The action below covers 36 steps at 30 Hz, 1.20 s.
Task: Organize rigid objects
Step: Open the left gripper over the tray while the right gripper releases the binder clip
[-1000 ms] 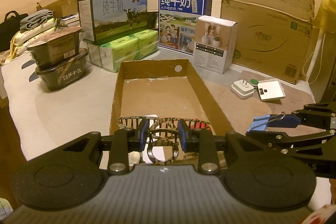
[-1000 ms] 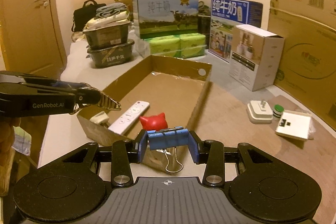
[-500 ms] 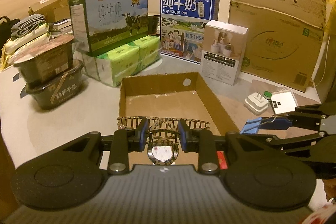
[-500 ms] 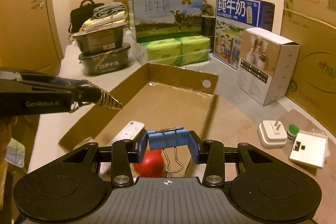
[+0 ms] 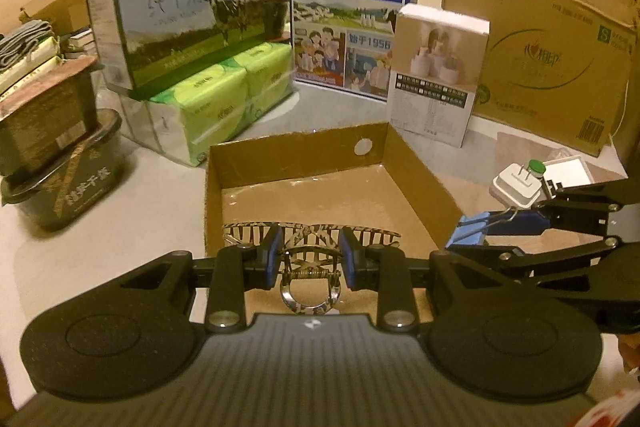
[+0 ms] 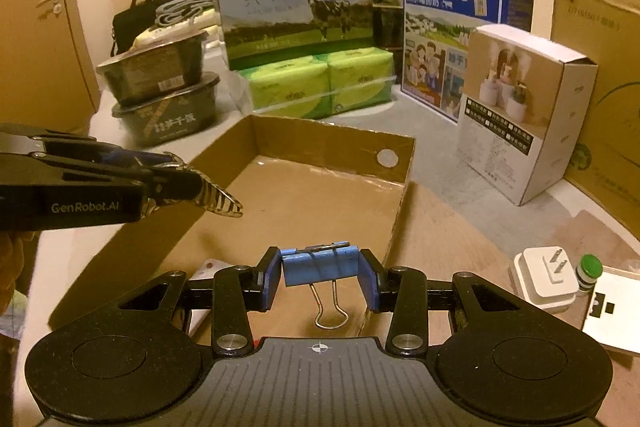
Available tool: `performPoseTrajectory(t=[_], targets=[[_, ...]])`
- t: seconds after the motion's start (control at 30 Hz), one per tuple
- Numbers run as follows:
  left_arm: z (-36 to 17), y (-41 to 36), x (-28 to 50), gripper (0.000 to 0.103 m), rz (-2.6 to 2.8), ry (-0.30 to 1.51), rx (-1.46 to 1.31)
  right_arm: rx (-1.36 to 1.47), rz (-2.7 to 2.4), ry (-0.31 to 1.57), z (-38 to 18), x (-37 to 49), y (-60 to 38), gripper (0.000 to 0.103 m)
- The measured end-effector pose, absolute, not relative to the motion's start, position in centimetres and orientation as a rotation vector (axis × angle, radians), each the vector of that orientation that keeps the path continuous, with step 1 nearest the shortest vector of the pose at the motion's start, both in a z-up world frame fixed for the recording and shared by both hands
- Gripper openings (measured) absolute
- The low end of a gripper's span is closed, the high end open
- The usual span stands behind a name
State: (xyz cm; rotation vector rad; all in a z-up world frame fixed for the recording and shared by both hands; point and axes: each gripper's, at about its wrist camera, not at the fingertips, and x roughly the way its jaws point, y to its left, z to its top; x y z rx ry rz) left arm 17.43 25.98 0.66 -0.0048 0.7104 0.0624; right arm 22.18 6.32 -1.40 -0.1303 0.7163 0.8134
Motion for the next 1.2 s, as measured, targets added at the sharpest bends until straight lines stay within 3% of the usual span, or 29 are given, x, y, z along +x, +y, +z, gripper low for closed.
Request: performPoseTrajectory(t=[0.2,0.27,0.83,0.9,0.93,1.2], targets=[[-0.6,26.6,19.8,0.028,0.052,0.741,-0.017,-0.125,0.816,0.721,-2.2,23.5,6.9,0.041],[-0.7,26.9,20.2,0.036,0.064,0.737,-0.025,-0.125,0.815,0.724,-2.5,23.8,7.1,0.041],[0.4,28.0,17.3,0.036,0.114,0.703,-0.070,-0.088,0.862,0.737,-2.6,23.8,7.5,0.042],[0.4,28.1,16.9,0.036,0.122,0.700,-0.081,-0.074,0.862,0.724,-2.5,23.8,7.4,0.054],[0.5,28.1,16.6,0.036,0.126,0.697,-0.084,-0.067,0.853,0.715,-2.3,23.8,7.1,0.067],[1.5,26.5,14.1,0.036,0.139,0.676,-0.110,-0.058,0.812,0.702,-1.2,21.9,3.9,0.069]])
